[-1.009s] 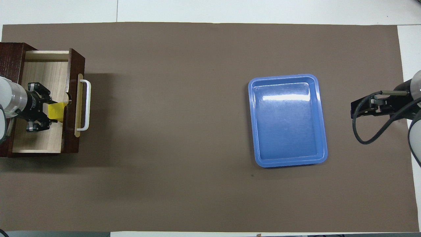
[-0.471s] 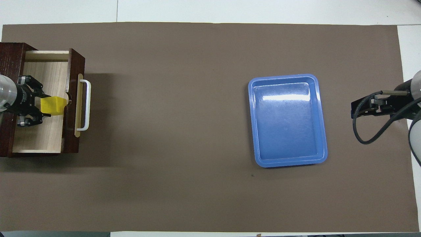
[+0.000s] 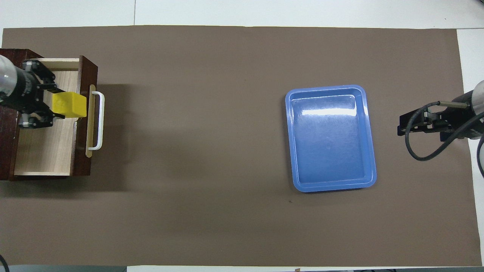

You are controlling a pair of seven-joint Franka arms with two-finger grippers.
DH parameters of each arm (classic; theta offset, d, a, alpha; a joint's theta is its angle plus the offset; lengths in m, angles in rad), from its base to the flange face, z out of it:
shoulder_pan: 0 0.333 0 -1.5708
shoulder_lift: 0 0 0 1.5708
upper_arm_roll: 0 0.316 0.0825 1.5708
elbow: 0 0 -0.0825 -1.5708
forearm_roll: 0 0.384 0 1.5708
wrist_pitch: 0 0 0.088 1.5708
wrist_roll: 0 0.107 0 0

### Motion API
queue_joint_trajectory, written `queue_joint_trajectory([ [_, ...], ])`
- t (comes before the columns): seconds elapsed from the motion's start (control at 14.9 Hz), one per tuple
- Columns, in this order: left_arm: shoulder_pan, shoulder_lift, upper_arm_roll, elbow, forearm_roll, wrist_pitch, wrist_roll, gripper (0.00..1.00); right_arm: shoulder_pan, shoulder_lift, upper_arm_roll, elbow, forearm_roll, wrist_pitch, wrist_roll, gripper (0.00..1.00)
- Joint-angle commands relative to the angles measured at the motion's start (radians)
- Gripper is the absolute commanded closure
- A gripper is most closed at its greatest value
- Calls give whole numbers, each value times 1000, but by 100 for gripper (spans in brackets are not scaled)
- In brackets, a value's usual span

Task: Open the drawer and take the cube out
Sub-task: 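Lift the yellow cube out of the drawer with the left gripper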

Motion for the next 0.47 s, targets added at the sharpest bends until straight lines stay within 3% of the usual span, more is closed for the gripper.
queue_joint_trajectory([
  [0.0,-125,34,11,28,0,-26,-152,100,-16,-29,8,-65,74,17,165,0],
  [0.4,-358,98,12,11,1,49,-410,100,10,73,9,-93,256,55,584,0],
])
